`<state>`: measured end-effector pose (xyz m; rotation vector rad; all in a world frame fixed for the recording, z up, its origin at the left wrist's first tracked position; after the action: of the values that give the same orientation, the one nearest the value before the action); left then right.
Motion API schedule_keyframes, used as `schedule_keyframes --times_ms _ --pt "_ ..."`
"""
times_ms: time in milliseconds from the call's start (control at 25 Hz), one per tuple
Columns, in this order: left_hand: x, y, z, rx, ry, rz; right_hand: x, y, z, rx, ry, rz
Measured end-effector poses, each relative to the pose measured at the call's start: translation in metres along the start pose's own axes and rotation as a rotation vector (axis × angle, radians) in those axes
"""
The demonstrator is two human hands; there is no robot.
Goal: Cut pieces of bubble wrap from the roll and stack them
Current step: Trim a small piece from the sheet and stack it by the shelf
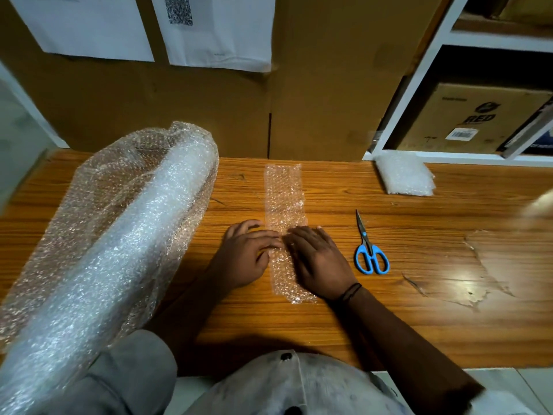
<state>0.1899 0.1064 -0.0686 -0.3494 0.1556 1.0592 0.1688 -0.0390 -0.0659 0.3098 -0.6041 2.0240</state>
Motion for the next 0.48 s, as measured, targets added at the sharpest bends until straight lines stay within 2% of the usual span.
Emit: schedule_keyframes --times_ms 120,320,480 --pt "0.012 -0.007 0.0 -0.001 0.006 0.007 0.001 -0.001 -0.001 0.015 -0.011 0.065" --pt "0.022 -0.014 -0.003 0.02 0.068 0.042 0.002 0.0 -0.005 0.04 -0.025 0.064" --pt "0.016 -0.011 -0.017 0.184 0.037 -0.079 -0.001 0.001 -0.008 0.028 -0.042 0.036"
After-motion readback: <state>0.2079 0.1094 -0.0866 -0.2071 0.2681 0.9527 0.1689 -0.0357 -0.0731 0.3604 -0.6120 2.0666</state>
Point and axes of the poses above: each hand's wrist, its own y-axis away from the middle knuckle, its own z-axis out of the back of the hand, x = y × z, the point moved 10 cm from there along -y, towards the middle knuckle, and after that the axes turned 10 degrees about -y, right-handed, at the moved point
